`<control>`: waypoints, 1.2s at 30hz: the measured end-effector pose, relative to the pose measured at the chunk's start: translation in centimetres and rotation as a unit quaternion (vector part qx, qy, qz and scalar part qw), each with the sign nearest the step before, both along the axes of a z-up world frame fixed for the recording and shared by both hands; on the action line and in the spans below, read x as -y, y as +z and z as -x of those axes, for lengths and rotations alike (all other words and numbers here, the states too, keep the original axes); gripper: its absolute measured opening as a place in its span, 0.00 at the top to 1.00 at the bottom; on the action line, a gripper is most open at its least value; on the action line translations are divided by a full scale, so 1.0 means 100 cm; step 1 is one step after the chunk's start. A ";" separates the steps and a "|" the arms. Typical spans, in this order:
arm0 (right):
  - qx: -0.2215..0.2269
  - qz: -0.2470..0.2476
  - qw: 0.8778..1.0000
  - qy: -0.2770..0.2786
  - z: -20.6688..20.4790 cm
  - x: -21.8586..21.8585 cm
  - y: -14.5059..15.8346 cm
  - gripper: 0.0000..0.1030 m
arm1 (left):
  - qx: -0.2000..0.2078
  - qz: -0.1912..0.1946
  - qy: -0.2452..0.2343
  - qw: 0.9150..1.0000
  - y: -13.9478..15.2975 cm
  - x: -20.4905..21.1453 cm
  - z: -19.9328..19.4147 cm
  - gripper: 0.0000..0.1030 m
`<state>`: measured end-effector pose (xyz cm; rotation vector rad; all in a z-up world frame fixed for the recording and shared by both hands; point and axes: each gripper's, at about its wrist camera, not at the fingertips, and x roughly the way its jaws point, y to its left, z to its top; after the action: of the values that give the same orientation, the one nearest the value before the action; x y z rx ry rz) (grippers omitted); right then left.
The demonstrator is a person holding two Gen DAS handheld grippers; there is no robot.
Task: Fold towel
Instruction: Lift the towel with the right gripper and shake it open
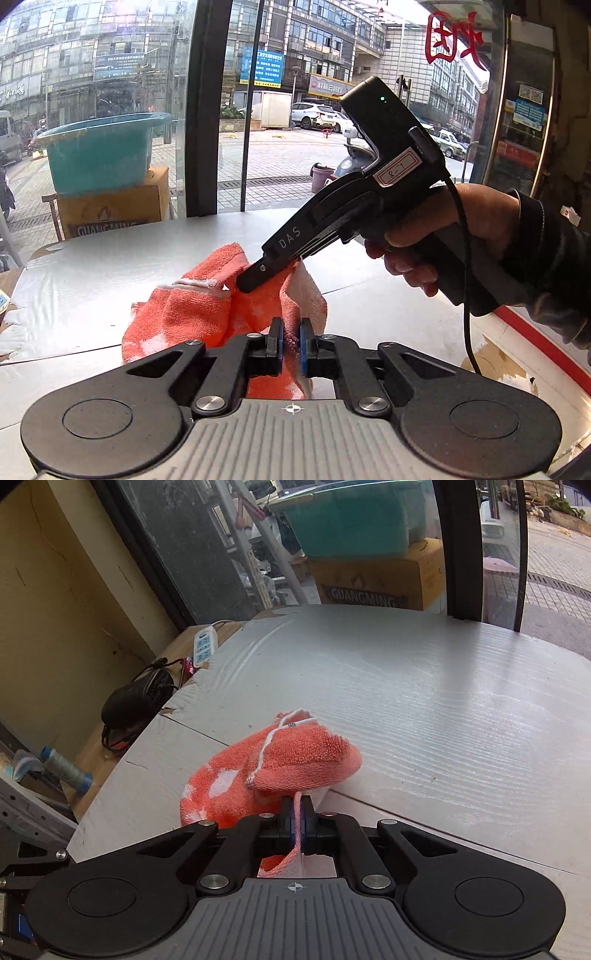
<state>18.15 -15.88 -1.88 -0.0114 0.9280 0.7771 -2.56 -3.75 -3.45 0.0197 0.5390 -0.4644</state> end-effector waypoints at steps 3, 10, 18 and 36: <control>0.040 -0.048 0.998 0.007 0.008 -0.016 0.035 0.98 | 0.018 0.015 0.035 0.999 0.011 -0.022 0.003 0.92; 0.142 -0.190 0.970 0.043 0.037 -0.056 0.126 0.98 | 0.108 0.024 0.135 0.985 0.063 -0.063 0.026 0.91; 0.232 -0.212 0.946 -0.079 0.061 0.036 0.169 0.98 | 0.140 0.066 0.049 0.987 0.099 -0.011 0.012 0.91; 0.191 0.203 0.936 -0.214 0.035 0.114 -0.010 0.71 | -0.045 0.002 -0.056 0.997 -0.024 0.097 -0.049 0.68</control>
<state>14.70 -27.26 -2.91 -0.3039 0.6680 0.1563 2.33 -13.43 -5.83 0.0248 0.6273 -0.5789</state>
